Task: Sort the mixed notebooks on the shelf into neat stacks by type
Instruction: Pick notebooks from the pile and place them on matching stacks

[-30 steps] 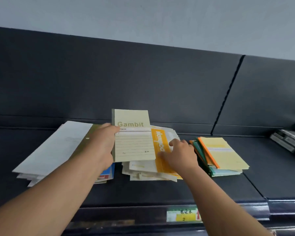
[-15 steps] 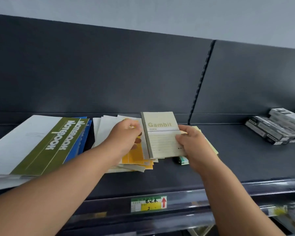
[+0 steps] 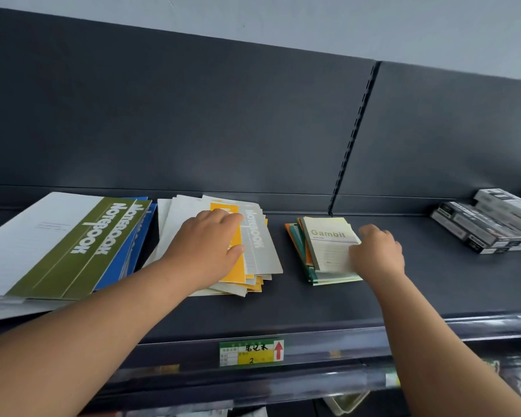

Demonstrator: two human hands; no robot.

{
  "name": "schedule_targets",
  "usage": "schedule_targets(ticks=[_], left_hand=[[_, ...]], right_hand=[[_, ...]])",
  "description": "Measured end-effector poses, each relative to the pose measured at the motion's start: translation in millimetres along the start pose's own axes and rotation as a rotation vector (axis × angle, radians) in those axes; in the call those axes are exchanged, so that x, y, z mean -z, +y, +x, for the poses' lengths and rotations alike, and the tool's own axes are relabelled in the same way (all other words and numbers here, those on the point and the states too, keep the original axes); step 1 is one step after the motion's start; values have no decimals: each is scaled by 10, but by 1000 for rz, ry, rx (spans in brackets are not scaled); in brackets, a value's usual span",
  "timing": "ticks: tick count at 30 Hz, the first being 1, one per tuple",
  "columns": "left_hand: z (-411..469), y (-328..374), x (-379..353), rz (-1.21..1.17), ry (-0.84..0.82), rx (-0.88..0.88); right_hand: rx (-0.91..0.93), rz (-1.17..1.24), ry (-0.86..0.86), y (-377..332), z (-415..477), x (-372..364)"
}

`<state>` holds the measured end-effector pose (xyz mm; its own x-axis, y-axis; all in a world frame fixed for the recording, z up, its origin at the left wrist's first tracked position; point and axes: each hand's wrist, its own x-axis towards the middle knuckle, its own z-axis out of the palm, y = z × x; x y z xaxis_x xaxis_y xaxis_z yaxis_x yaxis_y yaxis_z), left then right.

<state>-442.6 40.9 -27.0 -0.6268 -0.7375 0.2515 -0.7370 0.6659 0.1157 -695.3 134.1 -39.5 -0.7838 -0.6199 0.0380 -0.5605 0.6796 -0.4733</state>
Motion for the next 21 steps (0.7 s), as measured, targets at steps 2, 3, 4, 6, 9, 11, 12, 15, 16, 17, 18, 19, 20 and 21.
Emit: schedule_targets(ticks=[2, 3, 4, 6, 9, 11, 12, 15, 16, 17, 18, 19, 20, 21], left_hand=[[-21, -64, 17, 35, 5, 0], [-34, -98, 24, 47, 7, 3], [-51, -135, 30, 60, 11, 7], [-92, -221, 44, 83, 21, 20], [-194, -388, 102, 100, 34, 51], [-300, -540, 168, 112, 50, 77], [-367, -632, 211, 119, 63, 91], [-594, -956, 358, 140, 96, 141], [-682, -1079, 413, 152, 110, 157], [-778, -1208, 464, 160, 120, 178], [-885, -1343, 521, 163, 129, 203], [-998, -1485, 579, 167, 135, 228], [-1118, -1632, 639, 175, 138, 251], [-1247, -1782, 700, 187, 142, 274]], right_hand=[[50, -82, 27, -78, -65, -9], [90, -106, 38, -140, -102, -16], [140, -124, 46, -215, -146, -27], [259, -157, 60, -385, -253, -75], [405, -181, 60, -662, -430, -189], [470, -204, 43, -849, -554, -278], [500, -228, 30, -947, -618, -323], [586, -287, -5, -1277, -839, -456], [615, -292, -9, -1401, -927, -500], [644, -290, -11, -1529, -1023, -543], [672, -283, -15, -1666, -1129, -591], [700, -273, -24, -1810, -1241, -640], [728, -259, -35, -1961, -1366, -686], [757, -245, -48, -2118, -1496, -737]])
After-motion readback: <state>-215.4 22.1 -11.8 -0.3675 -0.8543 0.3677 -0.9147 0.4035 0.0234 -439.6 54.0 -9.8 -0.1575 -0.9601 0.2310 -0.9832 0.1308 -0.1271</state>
